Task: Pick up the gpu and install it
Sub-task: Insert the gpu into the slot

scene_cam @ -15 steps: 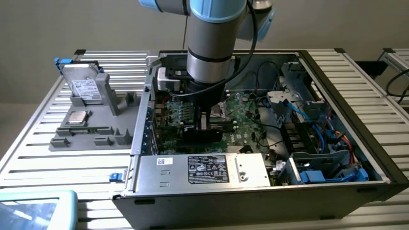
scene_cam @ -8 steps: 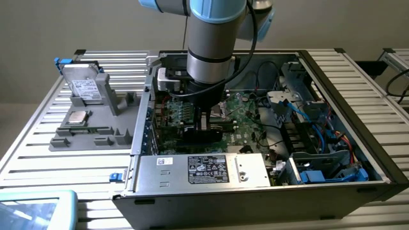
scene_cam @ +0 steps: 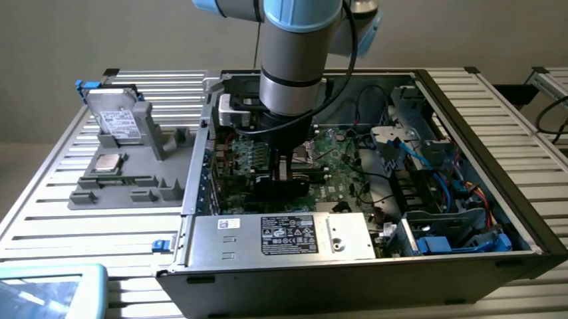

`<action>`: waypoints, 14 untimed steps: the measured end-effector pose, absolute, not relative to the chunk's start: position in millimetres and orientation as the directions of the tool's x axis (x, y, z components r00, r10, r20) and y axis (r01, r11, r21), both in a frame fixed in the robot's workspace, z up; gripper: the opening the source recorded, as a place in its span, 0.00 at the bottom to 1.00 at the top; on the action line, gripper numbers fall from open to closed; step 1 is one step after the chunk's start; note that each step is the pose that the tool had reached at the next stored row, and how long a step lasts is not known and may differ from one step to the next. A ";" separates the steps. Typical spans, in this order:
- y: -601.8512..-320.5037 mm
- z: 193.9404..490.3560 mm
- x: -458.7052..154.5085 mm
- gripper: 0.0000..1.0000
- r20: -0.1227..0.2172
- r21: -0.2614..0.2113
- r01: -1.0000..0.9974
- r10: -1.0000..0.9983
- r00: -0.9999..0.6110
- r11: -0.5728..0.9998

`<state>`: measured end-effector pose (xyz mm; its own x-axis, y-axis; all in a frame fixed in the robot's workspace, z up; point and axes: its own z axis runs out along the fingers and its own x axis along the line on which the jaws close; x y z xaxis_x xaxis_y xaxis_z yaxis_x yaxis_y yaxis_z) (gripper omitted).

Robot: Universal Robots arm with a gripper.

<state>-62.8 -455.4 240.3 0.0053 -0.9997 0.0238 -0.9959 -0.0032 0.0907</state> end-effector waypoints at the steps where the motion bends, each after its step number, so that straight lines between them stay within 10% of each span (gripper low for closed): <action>1: -455.4 240.3 -62.9 0.27 0.024 0.091 -0.996 -1.000 0.005 -0.003; 14: -455.5 238.7 -62.9 0.27 0.024 0.091 -0.996 -1.000 0.005 -0.003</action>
<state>-62.9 -455.5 238.7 0.0053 -0.9997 0.0242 -0.9959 -0.0031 0.0909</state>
